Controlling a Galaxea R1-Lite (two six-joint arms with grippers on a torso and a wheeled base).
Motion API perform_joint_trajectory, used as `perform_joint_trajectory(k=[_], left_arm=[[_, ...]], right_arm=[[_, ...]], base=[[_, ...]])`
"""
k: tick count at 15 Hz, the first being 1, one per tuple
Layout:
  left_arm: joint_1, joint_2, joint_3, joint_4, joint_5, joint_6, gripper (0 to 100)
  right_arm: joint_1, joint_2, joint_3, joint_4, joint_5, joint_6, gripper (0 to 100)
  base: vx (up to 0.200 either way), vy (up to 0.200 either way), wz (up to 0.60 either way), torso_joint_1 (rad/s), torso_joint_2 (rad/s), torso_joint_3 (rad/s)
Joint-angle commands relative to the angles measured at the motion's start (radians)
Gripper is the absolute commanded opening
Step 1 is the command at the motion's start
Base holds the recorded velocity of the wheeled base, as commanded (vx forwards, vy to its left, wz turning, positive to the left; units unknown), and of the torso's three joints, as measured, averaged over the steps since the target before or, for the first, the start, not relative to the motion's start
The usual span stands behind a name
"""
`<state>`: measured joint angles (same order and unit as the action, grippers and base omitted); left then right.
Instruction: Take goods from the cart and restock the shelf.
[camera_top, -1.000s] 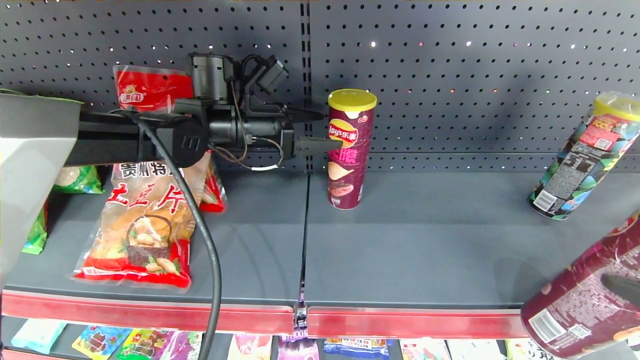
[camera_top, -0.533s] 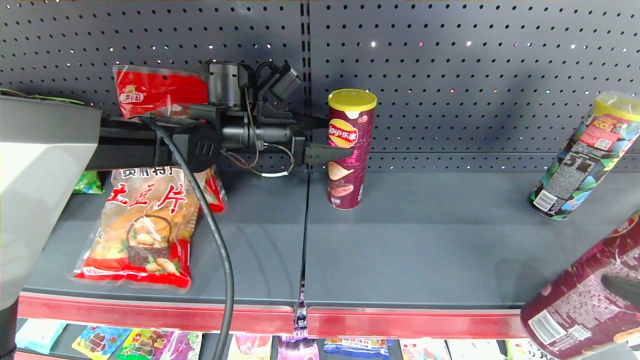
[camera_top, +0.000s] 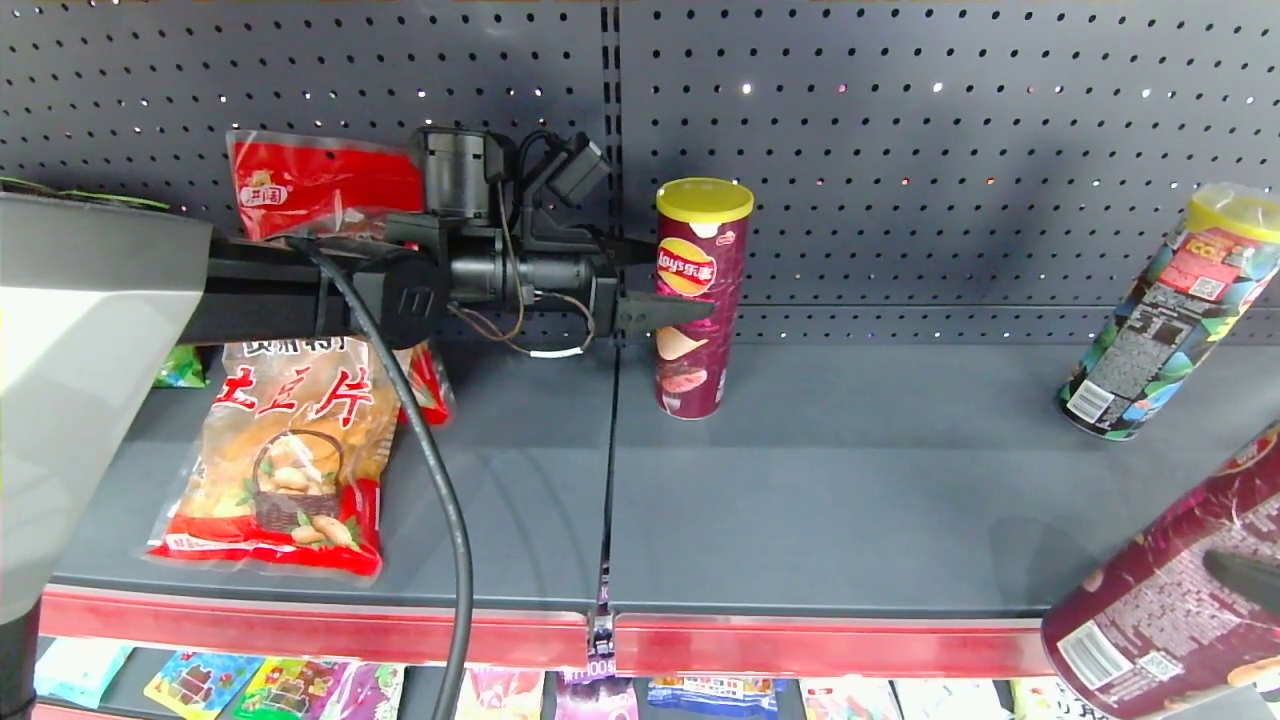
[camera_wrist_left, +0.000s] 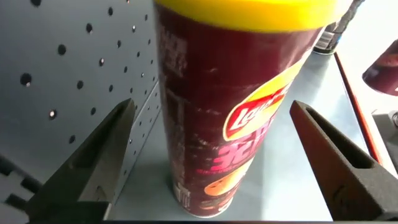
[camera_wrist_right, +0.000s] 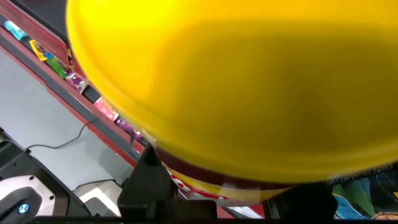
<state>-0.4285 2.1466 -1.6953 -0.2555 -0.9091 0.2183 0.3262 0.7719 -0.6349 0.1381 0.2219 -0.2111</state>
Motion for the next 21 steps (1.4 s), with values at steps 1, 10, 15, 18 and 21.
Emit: perform_joint_trajectory(k=[1,10,15,18,21], left_arm=[[-0.001,-0.004,0.0,-0.001,0.001,-0.013,100],[-0.035,-0.005,0.0,-0.002,0.026,-0.039,0],[-0.036,-0.034,0.013,-0.002,0.072,-0.039,0],[-0.049,-0.123,0.112,-0.002,0.096,-0.042,0],[-0.081,-0.241,0.27,-0.004,0.144,-0.045,0]], right_arm=[[0.001,0.001,0.0,0.0,0.001,-0.001,0],[0.001,0.001,-0.003,0.0,-0.007,0.001,0],[0.001,0.001,-0.002,0.0,-0.009,-0.001,0],[0.001,0.001,-0.002,0.0,-0.009,-0.001,0],[0.001,0.001,0.0,0.0,-0.019,-0.001,0]], base=[[0.0,0.0,0.0,0.0,0.0,0.0],[0.0,0.0,0.0,0.0,0.0,0.0],[0.0,0.0,0.0,0.0,0.0,0.0],[0.0,0.0,0.0,0.0,0.0,0.0],[0.0,0.0,0.0,0.0,0.0,0.0]])
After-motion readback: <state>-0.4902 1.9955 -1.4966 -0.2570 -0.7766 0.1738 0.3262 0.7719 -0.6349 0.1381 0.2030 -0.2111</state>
